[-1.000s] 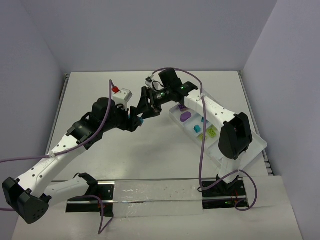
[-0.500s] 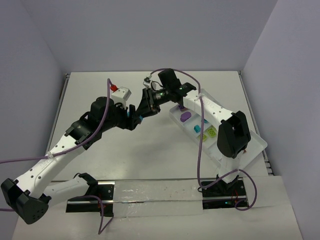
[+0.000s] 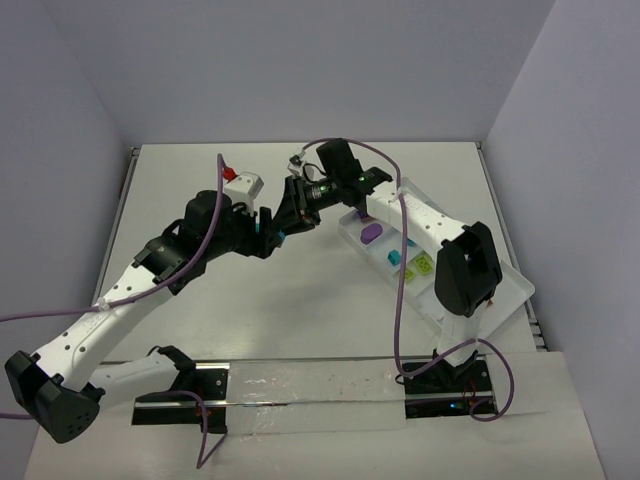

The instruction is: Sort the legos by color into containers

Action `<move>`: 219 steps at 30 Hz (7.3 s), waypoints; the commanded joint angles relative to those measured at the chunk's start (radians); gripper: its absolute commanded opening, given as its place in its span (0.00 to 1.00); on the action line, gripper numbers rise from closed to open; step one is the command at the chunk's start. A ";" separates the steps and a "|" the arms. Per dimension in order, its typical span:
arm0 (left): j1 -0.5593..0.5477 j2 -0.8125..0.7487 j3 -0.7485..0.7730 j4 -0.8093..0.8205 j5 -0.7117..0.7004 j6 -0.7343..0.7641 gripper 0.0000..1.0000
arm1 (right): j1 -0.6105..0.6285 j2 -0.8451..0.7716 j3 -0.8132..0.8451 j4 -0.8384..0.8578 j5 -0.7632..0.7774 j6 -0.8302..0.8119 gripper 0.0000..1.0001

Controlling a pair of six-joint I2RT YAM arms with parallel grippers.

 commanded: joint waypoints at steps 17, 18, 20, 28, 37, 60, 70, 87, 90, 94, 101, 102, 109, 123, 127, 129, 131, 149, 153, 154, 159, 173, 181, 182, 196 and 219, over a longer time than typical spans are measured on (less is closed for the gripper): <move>0.191 -0.130 0.064 -0.020 0.333 -0.174 0.99 | -0.072 -0.120 -0.138 0.132 0.210 0.121 0.00; 0.227 -0.167 0.022 0.005 0.374 -0.207 0.99 | -0.076 -0.130 -0.159 0.149 0.220 0.128 0.00; 0.292 -0.203 -0.032 0.058 0.450 -0.302 0.99 | -0.084 -0.152 -0.186 0.175 0.239 0.136 0.00; 0.468 -0.199 -0.322 0.474 0.727 -0.610 0.99 | -0.127 -0.250 -0.224 0.055 0.355 0.028 0.00; 0.595 -0.092 -0.495 1.029 0.944 -0.897 0.98 | -0.157 -0.273 -0.244 0.092 0.302 0.033 0.00; 0.557 0.029 -0.557 1.410 0.915 -1.145 0.91 | -0.117 -0.245 -0.245 0.140 0.285 0.044 0.00; 0.460 0.243 -0.543 1.646 0.876 -1.254 0.84 | -0.106 -0.256 -0.247 0.207 0.229 0.073 0.00; 0.410 0.414 -0.522 1.953 0.848 -1.385 0.76 | -0.093 -0.239 -0.295 0.469 0.073 0.228 0.00; 0.410 0.429 -0.517 1.980 0.851 -1.397 0.73 | -0.088 -0.230 -0.285 0.462 0.072 0.225 0.00; 0.408 0.445 -0.513 2.009 0.854 -1.405 0.67 | -0.082 -0.220 -0.285 0.458 0.072 0.225 0.00; 0.405 0.439 -0.510 2.019 0.849 -1.404 0.61 | -0.076 -0.222 -0.288 0.449 0.075 0.217 0.00; 0.405 0.436 -0.510 2.016 0.848 -1.403 0.59 | -0.074 -0.221 -0.289 0.446 0.076 0.217 0.00; 0.406 0.419 -0.519 2.016 0.846 -1.404 0.35 | -0.071 -0.225 -0.297 0.443 0.083 0.215 0.00; 0.406 0.337 -0.565 1.923 0.851 -1.339 0.00 | -0.151 -0.286 -0.386 0.418 0.176 0.230 0.00; 0.406 0.331 -0.565 1.916 0.852 -1.337 0.00 | -0.174 -0.297 -0.408 0.412 0.192 0.239 0.00; 0.406 0.323 -0.567 1.898 0.854 -1.327 0.00 | -0.190 -0.306 -0.420 0.412 0.206 0.241 0.00; 0.406 0.313 -0.571 1.878 0.851 -1.313 0.00 | -0.211 -0.312 -0.436 0.412 0.213 0.246 0.00; 0.406 0.293 -0.563 1.794 0.876 -1.268 0.00 | -0.261 -0.313 -0.441 0.421 0.216 0.250 0.00; 0.406 0.249 -0.555 1.650 0.876 -1.179 0.00 | -0.293 -0.344 -0.436 0.323 0.286 0.173 0.00; 0.406 0.236 -0.550 1.598 0.876 -1.150 0.00 | -0.301 -0.355 -0.435 0.295 0.307 0.151 0.00; 0.406 0.129 -0.484 1.179 0.843 -0.912 0.00 | -0.337 -0.417 -0.411 0.099 0.468 0.015 0.00; 0.405 -0.016 -0.197 0.274 0.492 -0.401 0.00 | -0.395 -0.583 -0.457 -0.244 1.116 -0.246 0.00; 0.394 -0.002 -0.205 0.282 0.502 -0.409 0.00 | -0.432 -0.607 -0.523 -0.255 1.141 -0.233 0.00; 0.391 0.000 -0.202 0.281 0.501 -0.409 0.00 | -0.432 -0.604 -0.525 -0.255 1.142 -0.231 0.00; 0.262 0.055 -0.014 0.076 0.278 -0.306 0.00 | -0.432 -0.552 -0.529 -0.229 1.160 -0.199 0.00; 0.153 0.104 0.055 0.079 0.223 -0.276 0.00 | -0.427 -0.330 -0.541 -0.125 1.041 -0.165 0.02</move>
